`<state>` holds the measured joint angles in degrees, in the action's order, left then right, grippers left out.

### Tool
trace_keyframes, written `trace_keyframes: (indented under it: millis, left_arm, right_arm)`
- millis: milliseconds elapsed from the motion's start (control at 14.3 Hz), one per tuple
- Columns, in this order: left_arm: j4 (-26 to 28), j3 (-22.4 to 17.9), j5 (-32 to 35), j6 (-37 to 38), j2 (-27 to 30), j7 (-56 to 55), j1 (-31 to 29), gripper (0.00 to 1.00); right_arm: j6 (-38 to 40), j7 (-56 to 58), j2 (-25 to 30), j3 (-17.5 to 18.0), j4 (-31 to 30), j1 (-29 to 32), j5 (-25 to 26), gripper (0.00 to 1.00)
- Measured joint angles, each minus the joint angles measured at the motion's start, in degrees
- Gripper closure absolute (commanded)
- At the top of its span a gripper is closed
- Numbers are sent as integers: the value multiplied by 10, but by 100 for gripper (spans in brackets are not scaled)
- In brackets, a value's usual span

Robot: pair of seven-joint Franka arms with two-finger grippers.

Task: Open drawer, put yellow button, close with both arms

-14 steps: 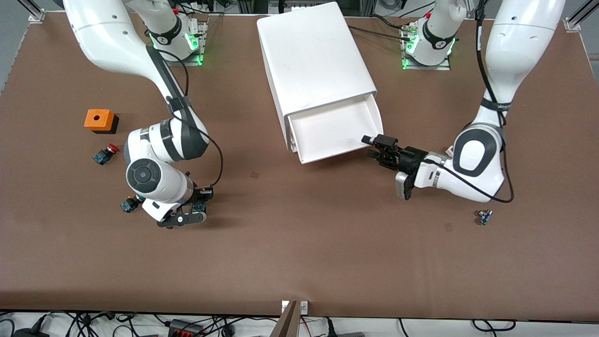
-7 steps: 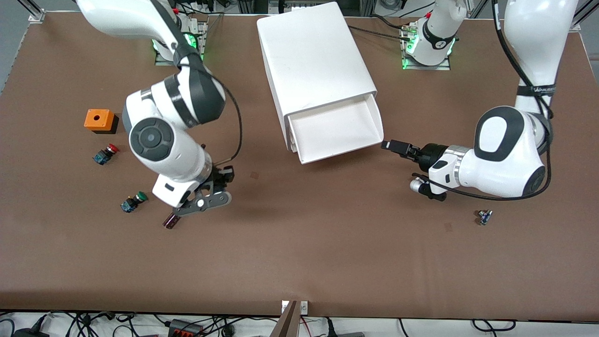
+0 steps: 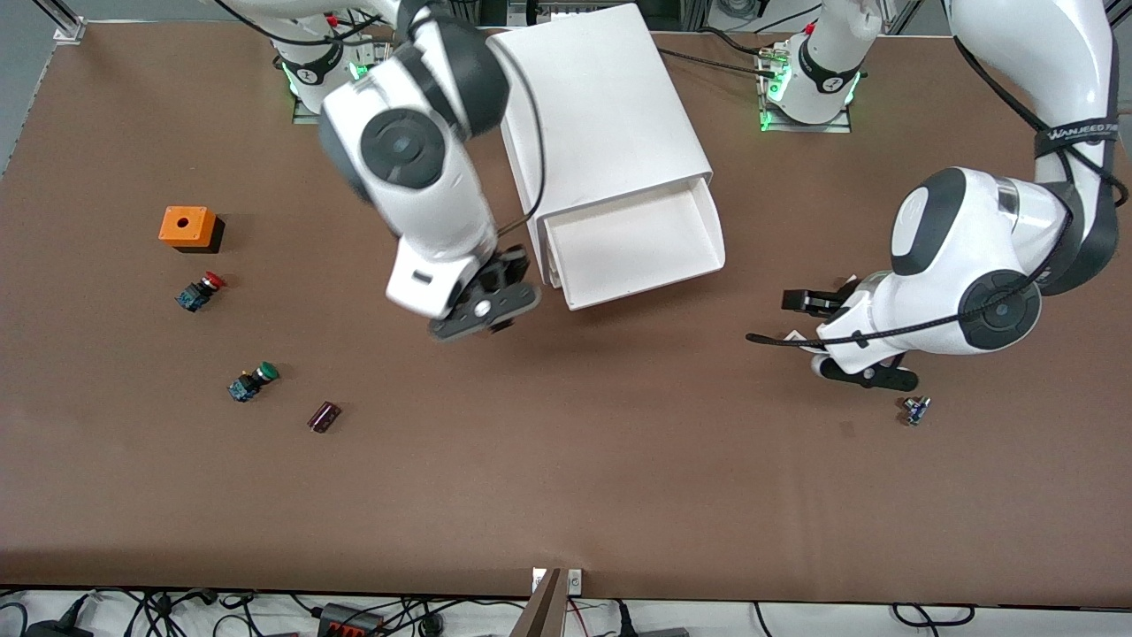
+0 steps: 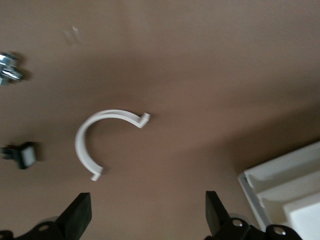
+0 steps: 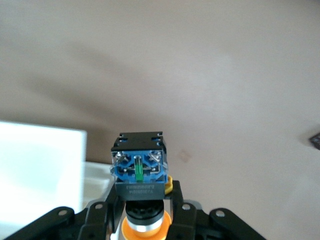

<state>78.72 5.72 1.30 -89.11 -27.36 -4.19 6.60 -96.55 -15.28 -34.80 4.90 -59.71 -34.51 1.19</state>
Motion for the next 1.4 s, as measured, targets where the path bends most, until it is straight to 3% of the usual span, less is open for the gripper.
trace_keyframes:
  millis: [279,628,1395]
  left_arm:
    - [-37,-2,22,0,0,-10,-2,0]
    - [-28,-4,22,1,-9,-15,-16,0]
    - [-8,-3,19,-2,-9,-18,-33,0]
  right_arm:
    - [5,-59,3,1,15,-47,0,100]
    - [-8,-133,-18,19,19,-68,-22,100]
    - [-50,-167,-69,22,21,-116,-27,100]
